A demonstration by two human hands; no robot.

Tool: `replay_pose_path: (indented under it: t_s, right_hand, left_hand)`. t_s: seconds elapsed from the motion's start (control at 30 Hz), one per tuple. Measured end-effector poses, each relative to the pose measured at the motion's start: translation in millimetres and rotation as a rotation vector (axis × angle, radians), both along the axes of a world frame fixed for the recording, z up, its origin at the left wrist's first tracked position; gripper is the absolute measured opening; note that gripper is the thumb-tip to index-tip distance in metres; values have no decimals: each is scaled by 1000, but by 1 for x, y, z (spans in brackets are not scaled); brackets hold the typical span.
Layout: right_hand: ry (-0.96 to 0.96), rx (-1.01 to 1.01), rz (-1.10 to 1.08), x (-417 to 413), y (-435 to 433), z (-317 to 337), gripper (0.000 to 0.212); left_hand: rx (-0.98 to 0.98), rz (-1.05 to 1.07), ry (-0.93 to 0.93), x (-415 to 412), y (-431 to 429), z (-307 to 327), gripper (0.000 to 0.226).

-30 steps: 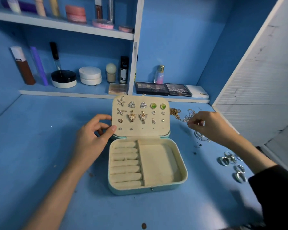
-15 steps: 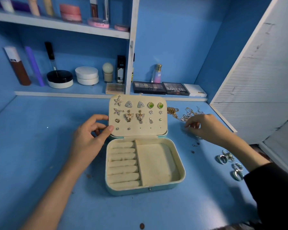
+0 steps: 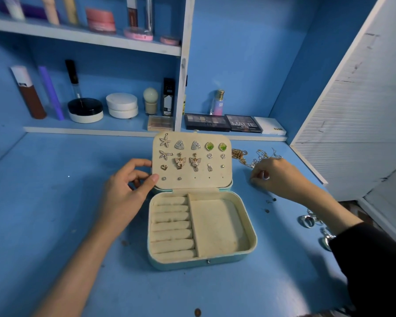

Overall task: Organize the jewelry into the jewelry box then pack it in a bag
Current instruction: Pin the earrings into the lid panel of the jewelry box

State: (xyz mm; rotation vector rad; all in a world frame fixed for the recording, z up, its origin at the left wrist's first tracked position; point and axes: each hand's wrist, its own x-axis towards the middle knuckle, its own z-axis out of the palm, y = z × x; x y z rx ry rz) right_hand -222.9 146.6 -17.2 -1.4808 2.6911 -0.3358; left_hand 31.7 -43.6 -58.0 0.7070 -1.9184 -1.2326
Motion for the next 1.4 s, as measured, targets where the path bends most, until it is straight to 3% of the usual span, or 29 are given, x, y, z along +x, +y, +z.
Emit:
replay_pose_path:
  t_s: [0.3,0.53,0.7,0.8,1.03,1.4]
  right_hand:
    - [31,-53,46,10,3,1,6]
    - [19,-103,55,13,4,-1,15]
    - [0,-128,65,15,6,-1,19]
    - [-36,-167,68,14,7,-1,25]
    - [-192,-274,-15,6,12,5,19]
    - [-369,-351,-46,8,5,28,12]
  left_hand:
    - [28,10,9,0,3,3,18]
    - [12,75,-45,-7,9,5,44]
    - [-71,109,-140,-13,16,12,46]
    - [-88,123,-160,-16,16,13,46]
    - [-142,116,-163,-15,19,16,45]
    - [-384,207,-228,-9,22,20,50]
